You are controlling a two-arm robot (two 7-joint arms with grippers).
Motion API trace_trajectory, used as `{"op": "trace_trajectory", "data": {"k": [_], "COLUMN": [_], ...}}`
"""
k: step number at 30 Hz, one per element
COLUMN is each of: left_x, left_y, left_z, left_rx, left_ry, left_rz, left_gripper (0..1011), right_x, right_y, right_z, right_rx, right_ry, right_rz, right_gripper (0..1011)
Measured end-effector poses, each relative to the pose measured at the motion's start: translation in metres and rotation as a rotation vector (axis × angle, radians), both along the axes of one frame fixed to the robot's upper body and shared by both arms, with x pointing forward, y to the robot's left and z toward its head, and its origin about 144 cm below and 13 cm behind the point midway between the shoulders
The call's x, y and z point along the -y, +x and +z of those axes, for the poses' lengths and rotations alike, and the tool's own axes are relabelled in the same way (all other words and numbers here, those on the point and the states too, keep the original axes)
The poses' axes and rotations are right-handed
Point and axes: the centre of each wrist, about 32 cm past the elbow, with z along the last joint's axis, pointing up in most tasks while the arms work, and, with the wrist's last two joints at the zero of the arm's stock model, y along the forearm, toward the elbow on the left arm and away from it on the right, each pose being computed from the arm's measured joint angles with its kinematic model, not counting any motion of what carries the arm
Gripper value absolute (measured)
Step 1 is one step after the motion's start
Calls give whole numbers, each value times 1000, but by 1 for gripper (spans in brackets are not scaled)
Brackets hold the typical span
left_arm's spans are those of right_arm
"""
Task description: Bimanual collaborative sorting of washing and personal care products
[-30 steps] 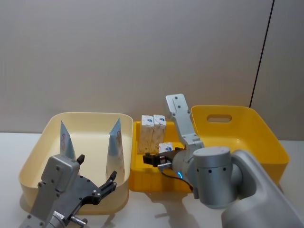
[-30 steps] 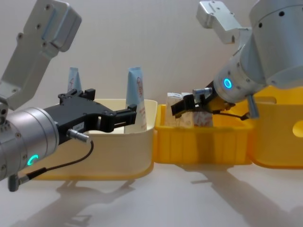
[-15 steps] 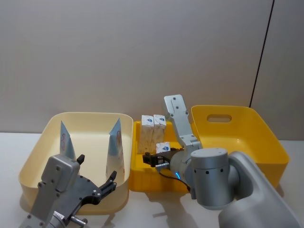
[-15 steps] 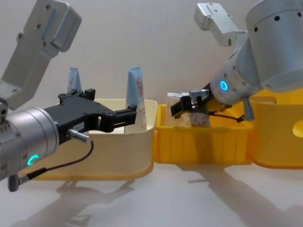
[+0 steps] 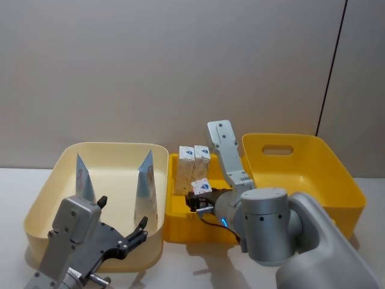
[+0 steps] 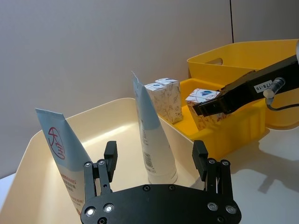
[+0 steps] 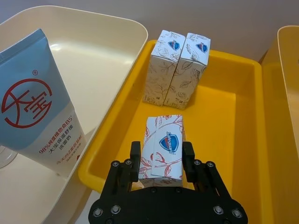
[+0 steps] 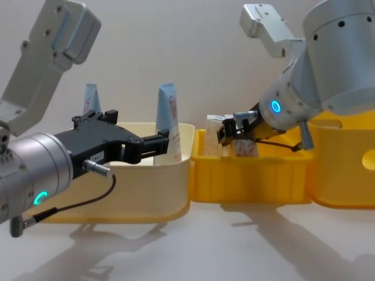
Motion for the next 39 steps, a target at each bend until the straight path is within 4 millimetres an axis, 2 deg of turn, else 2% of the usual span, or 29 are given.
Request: {"op": "trace_trajectory", "data": {"k": [13, 28, 39], "left_x": [0, 0, 0], "left_y": [0, 0, 0], "left_z": [0, 0, 0], "left_rx": [0, 0, 0], "left_ry": [0, 0, 0], "left_rz": [0, 0, 0], "left_gripper": [1002, 1002, 1002], "right_x": [0, 0, 4], "right_y": [0, 0, 2], "right_z": [-1, 0, 15], "right_rx": [0, 8, 103], "right_ry": [1, 7, 43], "right_rz": [0, 0, 2], "right_gripper": [454, 443, 443]}}
